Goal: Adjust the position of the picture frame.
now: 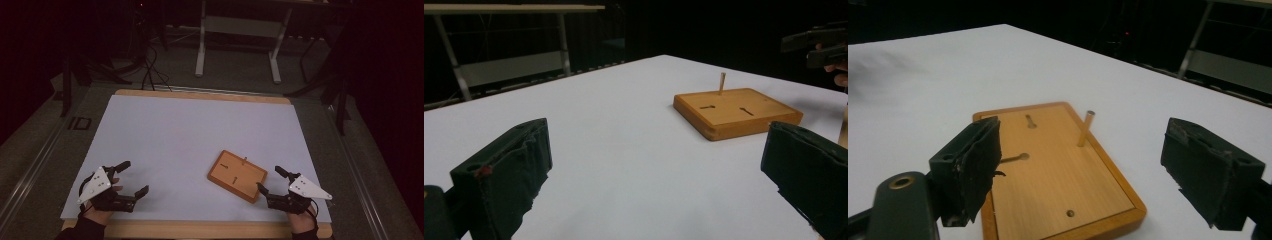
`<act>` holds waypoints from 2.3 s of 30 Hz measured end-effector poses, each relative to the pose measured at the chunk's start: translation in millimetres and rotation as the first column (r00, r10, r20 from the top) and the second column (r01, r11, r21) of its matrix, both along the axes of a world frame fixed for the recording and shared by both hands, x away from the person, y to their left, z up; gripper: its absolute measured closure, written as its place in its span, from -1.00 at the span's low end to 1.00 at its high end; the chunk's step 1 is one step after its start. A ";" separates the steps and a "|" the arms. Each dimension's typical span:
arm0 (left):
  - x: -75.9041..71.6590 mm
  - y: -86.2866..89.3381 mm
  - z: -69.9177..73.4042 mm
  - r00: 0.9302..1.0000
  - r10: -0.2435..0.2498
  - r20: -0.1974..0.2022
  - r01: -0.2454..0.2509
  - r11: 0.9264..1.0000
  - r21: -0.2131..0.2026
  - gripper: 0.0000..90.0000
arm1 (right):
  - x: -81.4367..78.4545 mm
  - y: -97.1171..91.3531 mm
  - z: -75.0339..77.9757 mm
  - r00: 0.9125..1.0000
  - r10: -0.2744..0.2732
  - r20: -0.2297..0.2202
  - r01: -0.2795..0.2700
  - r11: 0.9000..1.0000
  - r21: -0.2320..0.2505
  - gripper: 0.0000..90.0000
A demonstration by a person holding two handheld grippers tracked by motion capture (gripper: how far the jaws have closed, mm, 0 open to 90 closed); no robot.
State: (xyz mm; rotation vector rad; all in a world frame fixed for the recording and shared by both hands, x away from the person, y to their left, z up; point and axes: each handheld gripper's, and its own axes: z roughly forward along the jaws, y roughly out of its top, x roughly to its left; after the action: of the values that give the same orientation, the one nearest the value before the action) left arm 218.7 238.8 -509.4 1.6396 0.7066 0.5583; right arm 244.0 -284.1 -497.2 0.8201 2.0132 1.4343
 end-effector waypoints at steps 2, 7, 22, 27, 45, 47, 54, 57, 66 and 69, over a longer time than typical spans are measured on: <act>-0.3 0.0 0.4 1.000 -0.002 0.004 0.002 1.000 0.000 -0.99 | -0.1 1.2 -0.2 1.000 0.006 -0.002 -0.006 1.000 -0.004 -0.65; -0.3 -0.8 0.8 1.000 -0.005 0.009 0.005 1.000 0.001 -0.99 | 0.2 1.3 -0.7 1.000 0.019 -0.010 -0.019 1.000 -0.006 -0.65; -1.4 -5.0 2.1 1.000 -0.020 0.019 0.020 1.000 -0.007 -0.99 | -4.2 1.2 5.7 0.999 0.043 0.014 -0.043 0.999 0.021 -0.74; -1.5 -4.2 1.7 1.000 -0.028 0.014 0.028 0.999 -0.017 -0.99 | -3.5 5.9 12.0 0.999 0.030 0.031 -0.030 0.999 0.011 -0.77; -4.1 -4.8 2.7 0.999 -0.045 0.016 0.046 0.999 -0.013 -0.99 | 25.1 25.4 30.3 0.996 0.079 -0.047 -0.080 0.997 -0.021 -0.70; -4.1 -4.9 2.6 0.999 -0.047 0.016 0.047 0.999 -0.012 -0.99 | 27.7 27.2 29.2 0.996 0.080 -0.048 -0.082 0.996 -0.030 -0.70; -3.3 -4.9 2.1 0.999 -0.047 0.009 0.047 0.999 -0.008 -0.99 | 51.5 38.4 13.8 0.989 0.098 -0.110 -0.103 0.994 -0.043 -0.51; -3.4 -4.9 2.2 0.999 -0.048 0.010 0.048 0.999 -0.006 -0.99 | 60.4 41.9 9.0 0.987 0.094 -0.129 -0.100 0.994 -0.045 -0.49; -3.6 -5.7 1.9 0.998 -0.057 0.009 0.057 0.998 0.000 -0.99 | 82.3 50.3 -9.8 0.981 0.060 -0.183 -0.076 0.994 -0.080 -0.44; -3.5 -6.2 1.8 0.998 -0.060 0.010 0.060 0.998 0.001 -0.99 | 87.2 50.3 -13.4 0.979 0.046 -0.198 -0.062 0.995 -0.077 -0.41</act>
State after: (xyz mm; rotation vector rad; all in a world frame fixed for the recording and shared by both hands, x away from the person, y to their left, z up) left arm 215.2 232.6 -507.6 1.6518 0.6471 0.5233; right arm 331.2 -233.8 -510.5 0.9078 2.2420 1.3341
